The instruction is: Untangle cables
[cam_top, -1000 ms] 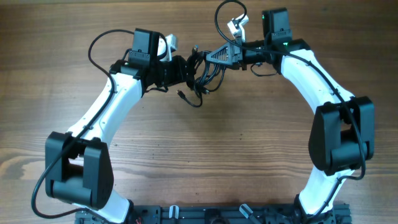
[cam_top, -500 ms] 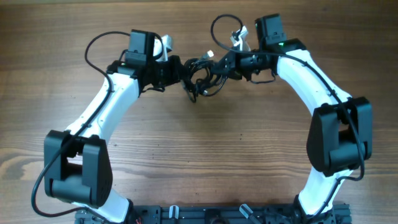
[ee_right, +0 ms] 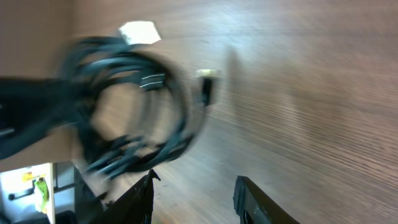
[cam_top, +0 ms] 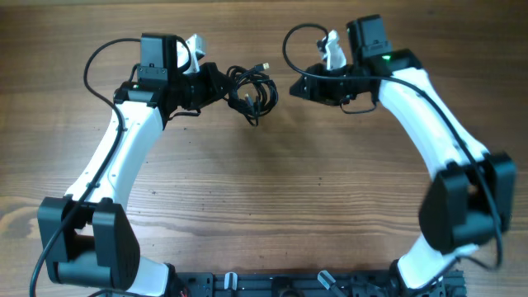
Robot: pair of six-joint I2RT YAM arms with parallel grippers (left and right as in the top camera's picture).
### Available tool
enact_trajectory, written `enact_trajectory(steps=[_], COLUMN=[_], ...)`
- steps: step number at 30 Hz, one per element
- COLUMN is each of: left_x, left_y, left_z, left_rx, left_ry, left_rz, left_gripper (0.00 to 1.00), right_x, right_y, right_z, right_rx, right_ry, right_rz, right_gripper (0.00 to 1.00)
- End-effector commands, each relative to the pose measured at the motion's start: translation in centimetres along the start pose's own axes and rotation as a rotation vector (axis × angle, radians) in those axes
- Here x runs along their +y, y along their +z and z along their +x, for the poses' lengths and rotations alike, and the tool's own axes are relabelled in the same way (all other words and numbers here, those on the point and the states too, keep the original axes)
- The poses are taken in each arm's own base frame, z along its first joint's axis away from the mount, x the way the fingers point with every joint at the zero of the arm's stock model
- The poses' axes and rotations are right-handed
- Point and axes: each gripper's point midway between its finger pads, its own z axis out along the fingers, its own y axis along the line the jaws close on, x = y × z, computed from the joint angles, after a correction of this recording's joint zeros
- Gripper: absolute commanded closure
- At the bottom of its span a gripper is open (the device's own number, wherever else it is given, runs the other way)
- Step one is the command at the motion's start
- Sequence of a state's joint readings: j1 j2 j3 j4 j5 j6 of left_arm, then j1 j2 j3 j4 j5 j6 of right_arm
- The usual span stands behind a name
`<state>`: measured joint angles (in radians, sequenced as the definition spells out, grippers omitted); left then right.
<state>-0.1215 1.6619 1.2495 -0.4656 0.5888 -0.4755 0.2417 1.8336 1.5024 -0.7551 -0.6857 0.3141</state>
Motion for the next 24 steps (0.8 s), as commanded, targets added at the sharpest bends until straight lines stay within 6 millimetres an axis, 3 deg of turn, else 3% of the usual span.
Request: enact_trajectory(steps=[1, 4, 7, 13, 24], left_x=[-0.2, 0.4, 0.4, -0.6, -1.0], left_y=[-1.0, -0.6, -0.1, 0.6, 0.8], left_z=[-1.3, -1.5, -1.3, -0.3, 1.0], left_rx=[-0.079, -0.135, -0.178, -0.18, -0.119], left_ry=[-0.097, -0.242, -0.42, -0.699, -0.837], left_rz=[-0.047, -0.122, -0.152, -0.129, -0.116], left_gripper=[0.96, 0.96, 0.96, 0.96, 0.96], right_x=[7.3, 10.2, 10.9, 8.2, 4.7], right_y=[-3.9, -3.4, -1.6, 1.9, 6.7], right_z=[-0.1, 1.1, 1.9, 1.7, 0.4], right_rx=[-0.074, -0.051, -0.026, -0.067, -0.061], right_ry=[-0.17, -0.194, -0.113, 0.089, 0.135], right_rz=[-0.152, -0.205, -0.167, 0.045, 0.083], right_gripper=[0.57, 0.57, 0.58, 0.64, 0.64])
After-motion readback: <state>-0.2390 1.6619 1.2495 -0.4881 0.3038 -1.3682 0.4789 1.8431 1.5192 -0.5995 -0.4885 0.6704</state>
